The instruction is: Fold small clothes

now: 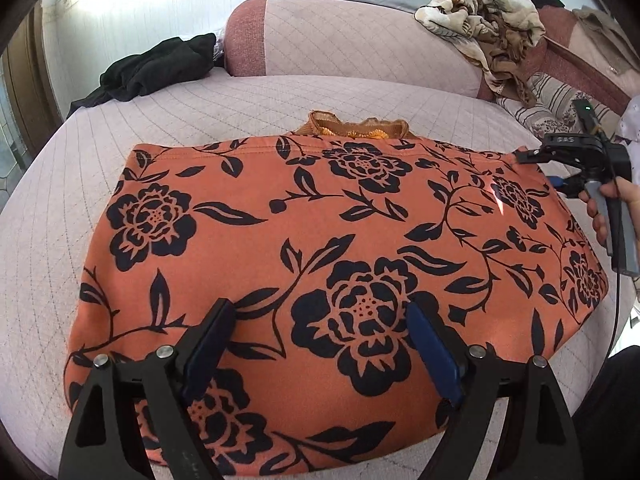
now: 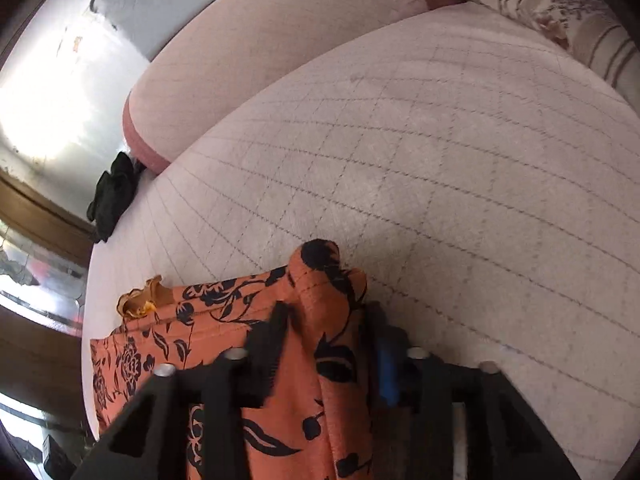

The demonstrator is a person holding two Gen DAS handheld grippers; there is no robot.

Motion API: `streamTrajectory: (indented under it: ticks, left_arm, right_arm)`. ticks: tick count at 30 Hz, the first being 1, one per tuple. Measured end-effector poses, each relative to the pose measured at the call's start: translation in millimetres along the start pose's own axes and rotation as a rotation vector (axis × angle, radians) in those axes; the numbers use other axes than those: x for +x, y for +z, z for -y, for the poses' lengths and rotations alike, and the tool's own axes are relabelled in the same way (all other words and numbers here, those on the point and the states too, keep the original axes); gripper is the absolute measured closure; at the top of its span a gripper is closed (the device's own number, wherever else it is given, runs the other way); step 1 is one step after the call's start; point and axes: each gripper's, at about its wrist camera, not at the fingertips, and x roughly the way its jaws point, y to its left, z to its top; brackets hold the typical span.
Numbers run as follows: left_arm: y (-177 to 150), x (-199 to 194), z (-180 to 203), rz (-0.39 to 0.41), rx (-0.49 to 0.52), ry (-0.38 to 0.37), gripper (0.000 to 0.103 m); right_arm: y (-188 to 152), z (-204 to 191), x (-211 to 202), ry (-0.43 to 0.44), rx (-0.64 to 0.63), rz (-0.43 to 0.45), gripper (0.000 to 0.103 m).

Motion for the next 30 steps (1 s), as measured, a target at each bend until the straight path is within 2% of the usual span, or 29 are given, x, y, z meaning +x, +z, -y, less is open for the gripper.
streamTrajectory:
  ticks: [2, 3, 5, 6, 8, 9, 10, 12, 13, 14, 15, 16, 17, 18, 19, 20, 22, 23, 24, 26, 30]
  left_arm:
    - [-0.7, -7.6, -4.6, 0.016, -0.022, -0.002, 0.016]
    - [-0.7, -9.3, -6.1, 0.021, -0.028, 0.000, 0.016]
    - [-3.0, -14.1, -8.9, 0.027, -0.037, 0.002, 0.016]
    - [-4.6, -16.2, -10.7, 0.027, -0.041, 0.002, 0.016]
    - [-8.0, -18.6, -14.7, 0.021, -0.054, 0.008, 0.016]
    - [-9.4, -19.1, -16.2, 0.018, -0.058, 0.010, 0.016]
    - [-11.8, -19.7, -17.8, 0.013, -0.063, 0.012, 0.016]
    - [-16.1, -19.3, -19.6, -0.008, -0.067, 0.016, 0.016]
    - [-18.2, -20.4, -20.3, -0.018, -0.065, 0.020, 0.016]
    - [-20.1, -23.5, -20.4, -0.015, -0.060, 0.024, 0.016]
    - [-22.5, -28.3, -21.1, -0.006, -0.056, 0.030, 0.016]
    - [-24.1, -31.5, -21.7, 0.001, -0.056, 0.037, 0.016]
    - [-24.9, -34.0, -22.8, 0.003, -0.061, 0.042, 0.016]
    - [-25.2, -36.0, -23.9, 0.004, -0.072, 0.045, 0.016]
    - [-25.1, -37.3, -24.5, 0.004, -0.083, 0.051, 0.016]
    - [-24.8, -38.5, -24.5, 0.003, -0.090, 0.056, 0.016]
    - [-24.1, -42.1, -23.2, 0.005, -0.094, 0.077, 0.016]
    - [-24.1, -44.4, -22.9, 0.009, -0.095, 0.081, 0.016]
    - [-24.5, -47.1, -22.7, 0.014, -0.092, 0.081, 0.016]
    - [-25.5, -51.6, -23.4, 0.028, -0.087, 0.088, 0.016]
    - [-24.2, -47.4, -27.1, 0.012, -0.100, 0.087, 0.016]
  right_arm:
    - [-7.3, -7.6, -30.9, -0.042, -0.023, 0.082, 0.034]
    - [-14.3, -14.0, -49.5, -0.008, -0.037, 0.114, 0.034]
    - [-33.8, -27.6, -76.4, 0.109, -0.045, 0.103, 0.034]
    - [-48.9, -34.7, -87.4, 0.195, -0.037, 0.082, 0.034]
    - [-80.6, -43.3, -94.5, 0.355, -0.012, 0.010, 0.034]
    - [-94.4, -42.7, -91.9, 0.391, 0.006, -0.019, 0.034]
    - [-107.3, -37.0, -85.6, 0.393, 0.031, -0.039, 0.033]
    - [-123.2, -10.5, -59.9, 0.296, 0.101, -0.086, 0.036]
    - [-127.3, 9.1, -51.5, 0.318, 0.180, -0.088, 0.056]
    - [-129.6, 21.8, -56.7, 0.333, 0.263, -0.051, 0.062]
    - [-130.9, 21.3, -71.0, 0.320, 0.276, -0.004, 0.059]
    - [-131.9, 11.6, -88.9, 0.281, 0.221, 0.056, 0.047]
    - [-135.7, 0.0, -105.9, 0.267, 0.170, 0.108, 0.040]
    - [-141.5, -9.3, -116.4, 0.300, 0.144, 0.130, 0.028]
    - [-147.0, -18.8, -120.0, 0.355, 0.115, 0.115, 0.024]
    - [-153.5, -26.2, -118.9, 0.368, 0.080, 0.088, 0.024]
    - [-160.2, -25.0, -103.0, 0.255, 0.042, 0.058, 0.024]
    - [-163.9, -11.7, -86.8, 0.149, 0.091, 0.007, 0.024]
    - [-166.2, -0.5, -78.0, 0.130, 0.163, -0.033, 0.030]
    - [-163.5, -4.3, -93.9, 0.174, 0.153, 0.025, 0.029]
    - [-151.3, -48.6, -118.2, 0.235, -0.008, 0.070, 0.026]
